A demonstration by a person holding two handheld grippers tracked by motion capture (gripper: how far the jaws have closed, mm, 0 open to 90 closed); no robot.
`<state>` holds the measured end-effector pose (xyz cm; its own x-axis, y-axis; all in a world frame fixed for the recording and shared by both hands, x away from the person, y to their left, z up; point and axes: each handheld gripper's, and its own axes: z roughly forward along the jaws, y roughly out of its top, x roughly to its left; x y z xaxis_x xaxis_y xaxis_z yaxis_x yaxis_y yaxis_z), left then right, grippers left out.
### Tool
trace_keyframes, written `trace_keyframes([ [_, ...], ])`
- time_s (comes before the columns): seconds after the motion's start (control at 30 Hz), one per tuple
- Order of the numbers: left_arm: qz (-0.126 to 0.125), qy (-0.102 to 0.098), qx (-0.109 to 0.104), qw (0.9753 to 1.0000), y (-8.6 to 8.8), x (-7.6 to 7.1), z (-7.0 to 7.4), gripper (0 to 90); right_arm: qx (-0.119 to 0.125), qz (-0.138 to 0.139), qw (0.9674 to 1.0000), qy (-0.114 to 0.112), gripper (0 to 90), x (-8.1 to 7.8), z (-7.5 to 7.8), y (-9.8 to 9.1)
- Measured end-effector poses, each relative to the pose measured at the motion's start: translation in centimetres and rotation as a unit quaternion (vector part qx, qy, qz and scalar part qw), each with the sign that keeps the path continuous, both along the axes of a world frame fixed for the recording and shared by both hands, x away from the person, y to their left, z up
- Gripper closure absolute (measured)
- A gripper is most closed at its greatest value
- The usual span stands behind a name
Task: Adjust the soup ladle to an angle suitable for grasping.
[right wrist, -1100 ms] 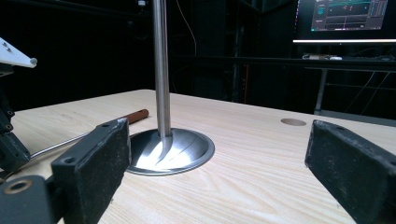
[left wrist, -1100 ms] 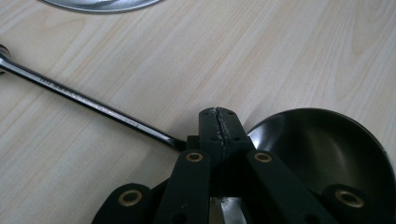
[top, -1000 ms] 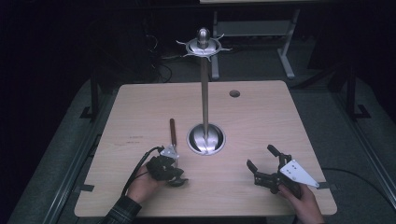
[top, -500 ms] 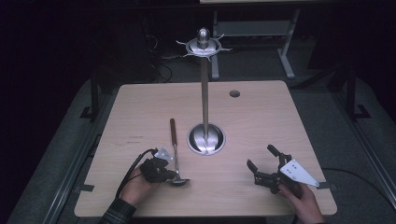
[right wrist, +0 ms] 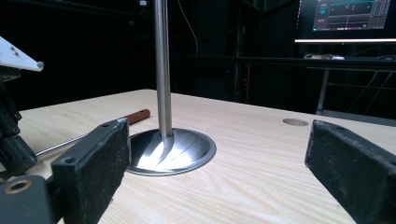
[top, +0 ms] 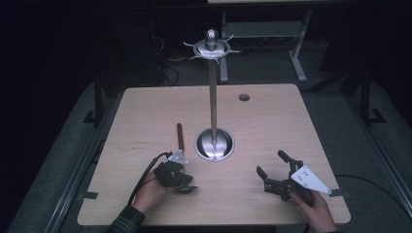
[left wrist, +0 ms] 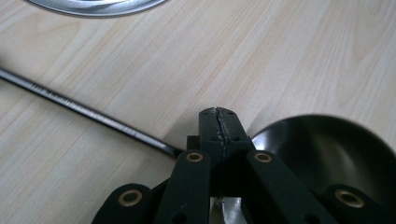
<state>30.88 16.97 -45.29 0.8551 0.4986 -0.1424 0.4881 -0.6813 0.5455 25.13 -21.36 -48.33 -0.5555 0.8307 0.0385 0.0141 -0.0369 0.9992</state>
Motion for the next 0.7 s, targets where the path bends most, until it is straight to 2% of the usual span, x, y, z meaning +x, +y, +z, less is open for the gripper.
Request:
trace_keyframes([
  [0.07,0.007,0.003,-0.004,1.0,-0.1,0.0,0.0,89.8,0.001,0.0,1.0,0.001,6.3,0.0,0.0,0.0],
  [0.37,0.008,0.009,0.023,0.9997,0.8,-0.3,0.4,89.8,0.001,0.0,1.0,0.0,6.3,-0.1,0.0,0.0],
  [0.47,0.012,0.02,0.027,0.9994,1.5,-0.3,0.5,89.8,0.0,0.0,1.0,-0.001,6.3,-0.1,0.0,0.0],
  [0.6,0.036,0.039,0.02,0.9984,2.5,-0.3,0.5,89.8,0.0,0.0,1.0,0.0,6.3,-0.1,0.0,0.0],
  [0.7,0.048,0.05,0.023,0.9973,3.2,-0.2,0.7,89.8,0.001,-0.001,1.0,0.001,6.3,-0.1,0.0,0.0],
])
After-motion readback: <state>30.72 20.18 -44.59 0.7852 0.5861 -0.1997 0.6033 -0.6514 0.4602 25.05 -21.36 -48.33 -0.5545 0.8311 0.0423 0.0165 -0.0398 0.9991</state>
